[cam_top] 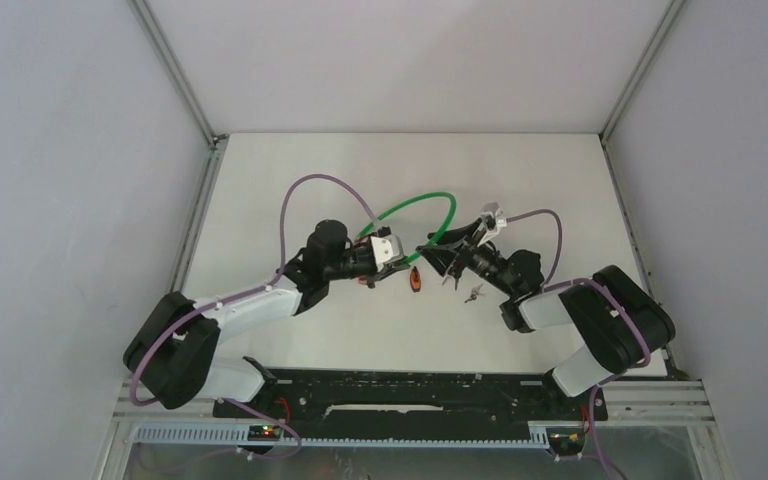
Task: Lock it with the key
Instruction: Lock the lock.
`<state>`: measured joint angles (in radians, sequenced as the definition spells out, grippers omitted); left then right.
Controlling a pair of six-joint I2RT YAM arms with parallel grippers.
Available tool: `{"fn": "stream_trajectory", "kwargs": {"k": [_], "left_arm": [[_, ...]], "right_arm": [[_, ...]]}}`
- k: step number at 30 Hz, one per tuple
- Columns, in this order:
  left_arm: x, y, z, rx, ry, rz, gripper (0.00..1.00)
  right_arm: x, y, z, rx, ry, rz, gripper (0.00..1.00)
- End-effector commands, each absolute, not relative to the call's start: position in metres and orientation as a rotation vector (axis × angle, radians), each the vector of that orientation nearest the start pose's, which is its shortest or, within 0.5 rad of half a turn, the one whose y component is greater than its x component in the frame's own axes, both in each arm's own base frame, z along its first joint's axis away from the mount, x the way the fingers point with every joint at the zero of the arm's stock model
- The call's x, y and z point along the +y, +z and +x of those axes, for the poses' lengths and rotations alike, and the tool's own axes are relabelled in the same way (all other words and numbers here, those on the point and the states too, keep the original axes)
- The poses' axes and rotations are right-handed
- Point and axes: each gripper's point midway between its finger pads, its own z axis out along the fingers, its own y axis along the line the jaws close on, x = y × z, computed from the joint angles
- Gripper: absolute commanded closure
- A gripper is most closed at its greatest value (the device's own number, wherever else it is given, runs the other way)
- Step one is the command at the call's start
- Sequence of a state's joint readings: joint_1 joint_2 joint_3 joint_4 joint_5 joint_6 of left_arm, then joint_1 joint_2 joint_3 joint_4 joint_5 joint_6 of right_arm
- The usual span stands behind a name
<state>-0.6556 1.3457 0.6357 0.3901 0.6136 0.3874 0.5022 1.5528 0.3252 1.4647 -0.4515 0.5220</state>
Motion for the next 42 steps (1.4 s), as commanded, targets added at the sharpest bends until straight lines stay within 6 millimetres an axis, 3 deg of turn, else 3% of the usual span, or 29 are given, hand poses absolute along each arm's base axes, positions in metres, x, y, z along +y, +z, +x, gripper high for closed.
{"fn": "stream_trajectory", "kwargs": {"k": [1, 7, 13, 17, 20, 21, 22, 23, 29, 36, 42], "left_arm": [[-0.319, 0.18, 0.25, 1.208, -0.738, 1.304, 1.0], [-0.318, 0.178, 0.246, 1.21, -0.746, 1.333, 1.0], [-0.318, 0.177, 0.247, 1.217, -0.741, 1.335, 0.95], [-0.315, 0.177, 0.25, 1.231, -0.714, 1.314, 0.66], [-0.312, 0.177, 0.253, 1.231, -0.687, 1.294, 0.43], [-0.31, 0.177, 0.255, 1.232, -0.668, 1.282, 0.2], [-0.309, 0.177, 0.256, 1.232, -0.651, 1.275, 0.06], [-0.307, 0.177, 0.258, 1.232, -0.627, 1.266, 0.01], [-0.3, 0.166, 0.269, 1.239, -0.473, 1.258, 0.0], [-0.299, 0.166, 0.274, 1.219, -0.433, 1.212, 0.0], [-0.298, 0.184, 0.28, 1.192, -0.415, 1.075, 0.0]], "right_arm": [[0.27, 0.202, 0.288, 1.368, 1.265, -0.366, 0.42], [0.268, 0.2, 0.292, 1.395, 1.306, -0.339, 0.48], [0.268, 0.203, 0.291, 1.387, 1.31, -0.344, 0.81], [0.269, 0.204, 0.289, 1.378, 1.305, -0.359, 0.97], [0.269, 0.205, 0.289, 1.375, 1.3, -0.361, 1.0], [0.269, 0.205, 0.29, 1.375, 1.296, -0.358, 1.0], [0.268, 0.205, 0.29, 1.371, 1.291, -0.355, 1.0], [0.268, 0.206, 0.29, 1.369, 1.284, -0.349, 1.0], [0.259, 0.21, 0.293, 1.345, 1.209, -0.294, 1.0], [0.255, 0.22, 0.29, 1.32, 1.175, -0.249, 1.0], [0.252, 0.22, 0.294, 1.389, 1.116, -0.206, 1.0]]}}
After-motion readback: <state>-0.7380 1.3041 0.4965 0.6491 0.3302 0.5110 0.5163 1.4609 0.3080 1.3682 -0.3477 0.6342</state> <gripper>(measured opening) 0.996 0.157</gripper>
